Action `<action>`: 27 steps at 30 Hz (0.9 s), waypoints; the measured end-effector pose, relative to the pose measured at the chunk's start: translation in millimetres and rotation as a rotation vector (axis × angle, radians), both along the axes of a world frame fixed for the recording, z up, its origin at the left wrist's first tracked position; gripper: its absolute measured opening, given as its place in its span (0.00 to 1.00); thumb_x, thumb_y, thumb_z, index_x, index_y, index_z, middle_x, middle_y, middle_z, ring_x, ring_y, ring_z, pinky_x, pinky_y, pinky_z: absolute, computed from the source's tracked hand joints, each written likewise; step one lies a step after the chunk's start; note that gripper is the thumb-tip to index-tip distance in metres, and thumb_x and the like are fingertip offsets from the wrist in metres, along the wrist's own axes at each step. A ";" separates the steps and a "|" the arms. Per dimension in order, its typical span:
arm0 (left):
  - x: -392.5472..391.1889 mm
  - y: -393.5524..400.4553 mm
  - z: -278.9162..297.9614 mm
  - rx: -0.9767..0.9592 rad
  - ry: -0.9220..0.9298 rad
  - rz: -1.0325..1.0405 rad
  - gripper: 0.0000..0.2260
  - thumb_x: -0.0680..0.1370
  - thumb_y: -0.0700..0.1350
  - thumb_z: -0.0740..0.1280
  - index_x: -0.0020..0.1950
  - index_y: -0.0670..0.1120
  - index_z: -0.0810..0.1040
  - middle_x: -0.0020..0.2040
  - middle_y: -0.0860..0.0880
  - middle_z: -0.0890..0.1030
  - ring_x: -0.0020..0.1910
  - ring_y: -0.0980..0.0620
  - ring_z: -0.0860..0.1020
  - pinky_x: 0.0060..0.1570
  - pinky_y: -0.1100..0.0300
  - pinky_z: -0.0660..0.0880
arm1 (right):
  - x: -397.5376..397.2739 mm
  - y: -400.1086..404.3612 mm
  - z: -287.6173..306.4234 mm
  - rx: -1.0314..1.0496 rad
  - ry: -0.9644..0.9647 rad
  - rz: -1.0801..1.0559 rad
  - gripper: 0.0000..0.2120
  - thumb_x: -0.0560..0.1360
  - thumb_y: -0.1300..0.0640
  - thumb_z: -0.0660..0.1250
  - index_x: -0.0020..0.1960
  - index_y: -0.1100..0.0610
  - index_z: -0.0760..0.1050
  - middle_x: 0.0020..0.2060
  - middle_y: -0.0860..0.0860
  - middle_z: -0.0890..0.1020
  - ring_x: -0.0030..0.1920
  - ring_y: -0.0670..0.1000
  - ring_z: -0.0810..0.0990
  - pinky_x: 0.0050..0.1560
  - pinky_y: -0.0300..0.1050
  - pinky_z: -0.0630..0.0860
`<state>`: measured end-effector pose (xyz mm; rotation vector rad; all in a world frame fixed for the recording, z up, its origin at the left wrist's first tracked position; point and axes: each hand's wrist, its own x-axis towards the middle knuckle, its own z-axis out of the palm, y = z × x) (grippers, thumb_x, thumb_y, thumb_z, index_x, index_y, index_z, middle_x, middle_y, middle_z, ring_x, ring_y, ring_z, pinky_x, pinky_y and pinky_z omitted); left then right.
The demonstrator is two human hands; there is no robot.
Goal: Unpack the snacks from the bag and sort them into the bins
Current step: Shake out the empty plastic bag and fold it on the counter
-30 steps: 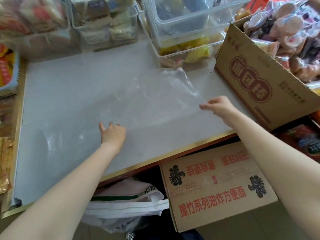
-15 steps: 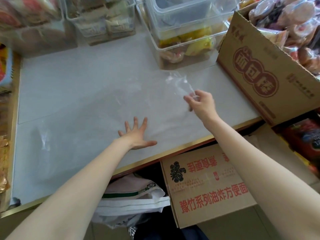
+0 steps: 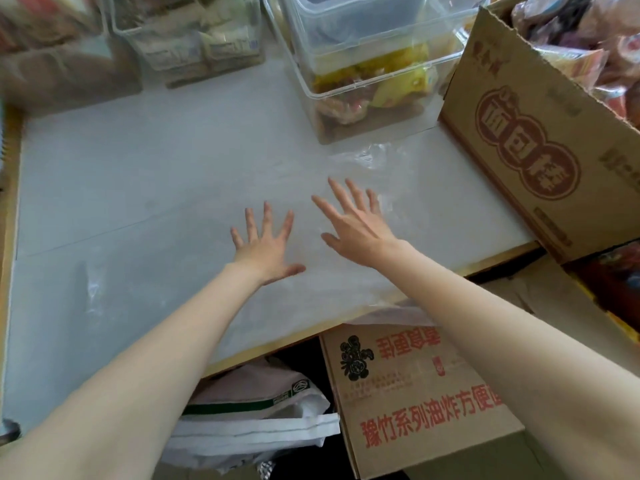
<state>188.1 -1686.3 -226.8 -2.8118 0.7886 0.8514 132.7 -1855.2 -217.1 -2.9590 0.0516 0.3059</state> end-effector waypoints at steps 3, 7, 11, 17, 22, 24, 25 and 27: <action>15.7 -3.0 -17.4 0.143 0.051 -0.047 0.55 0.67 0.67 0.69 0.73 0.54 0.28 0.72 0.42 0.26 0.69 0.32 0.28 0.65 0.29 0.41 | 21.2 4.6 -41.8 -0.091 0.211 0.119 0.31 0.80 0.41 0.52 0.76 0.44 0.40 0.76 0.50 0.35 0.75 0.59 0.35 0.71 0.63 0.38; 28.5 -5.6 -34.7 0.166 0.205 0.027 0.59 0.62 0.67 0.73 0.73 0.58 0.29 0.72 0.45 0.25 0.69 0.29 0.30 0.63 0.26 0.45 | 33.8 -64.3 -65.6 -0.055 0.372 -0.127 0.32 0.77 0.35 0.49 0.75 0.40 0.38 0.76 0.50 0.36 0.75 0.59 0.37 0.69 0.68 0.40; 28.2 -19.9 -39.9 0.122 0.258 0.056 0.59 0.62 0.67 0.73 0.73 0.58 0.29 0.71 0.45 0.24 0.69 0.28 0.30 0.63 0.25 0.46 | 47.6 -112.9 -48.5 -0.123 0.307 -0.201 0.28 0.79 0.43 0.54 0.76 0.50 0.53 0.76 0.56 0.53 0.75 0.55 0.52 0.70 0.63 0.51; 36.5 -19.9 -33.9 -0.137 -0.173 0.011 0.38 0.74 0.64 0.62 0.78 0.52 0.49 0.78 0.44 0.43 0.76 0.38 0.45 0.69 0.37 0.52 | 76.8 -44.0 -41.9 -0.081 -0.254 0.065 0.23 0.74 0.52 0.63 0.69 0.55 0.69 0.69 0.59 0.68 0.67 0.62 0.66 0.62 0.60 0.63; 67.6 -14.3 -35.8 0.063 -0.117 0.015 0.39 0.77 0.63 0.58 0.76 0.54 0.35 0.76 0.47 0.33 0.74 0.38 0.35 0.68 0.34 0.48 | 86.6 -31.2 -73.0 -0.170 0.078 0.136 0.28 0.80 0.40 0.47 0.76 0.43 0.41 0.77 0.47 0.42 0.75 0.61 0.37 0.69 0.66 0.35; 78.2 -12.2 -40.6 0.124 0.107 0.105 0.41 0.74 0.66 0.59 0.75 0.58 0.33 0.75 0.49 0.30 0.74 0.36 0.35 0.66 0.30 0.50 | 85.4 -63.4 -81.5 -0.171 0.145 0.055 0.28 0.80 0.39 0.45 0.76 0.42 0.40 0.76 0.44 0.40 0.75 0.62 0.36 0.69 0.66 0.34; 81.4 -11.2 -44.4 0.107 0.156 0.139 0.42 0.74 0.67 0.59 0.74 0.60 0.33 0.74 0.50 0.28 0.73 0.35 0.34 0.65 0.29 0.50 | 82.9 -85.7 -82.2 -0.158 0.174 -0.003 0.28 0.80 0.38 0.44 0.76 0.41 0.39 0.76 0.44 0.40 0.75 0.62 0.36 0.70 0.65 0.35; 82.2 -10.0 -49.5 0.092 0.177 0.162 0.43 0.72 0.68 0.60 0.73 0.61 0.32 0.73 0.50 0.27 0.72 0.34 0.32 0.64 0.28 0.50 | 74.4 -127.8 -77.5 -0.125 0.225 -0.082 0.27 0.80 0.39 0.43 0.76 0.41 0.38 0.76 0.44 0.39 0.76 0.59 0.38 0.72 0.61 0.39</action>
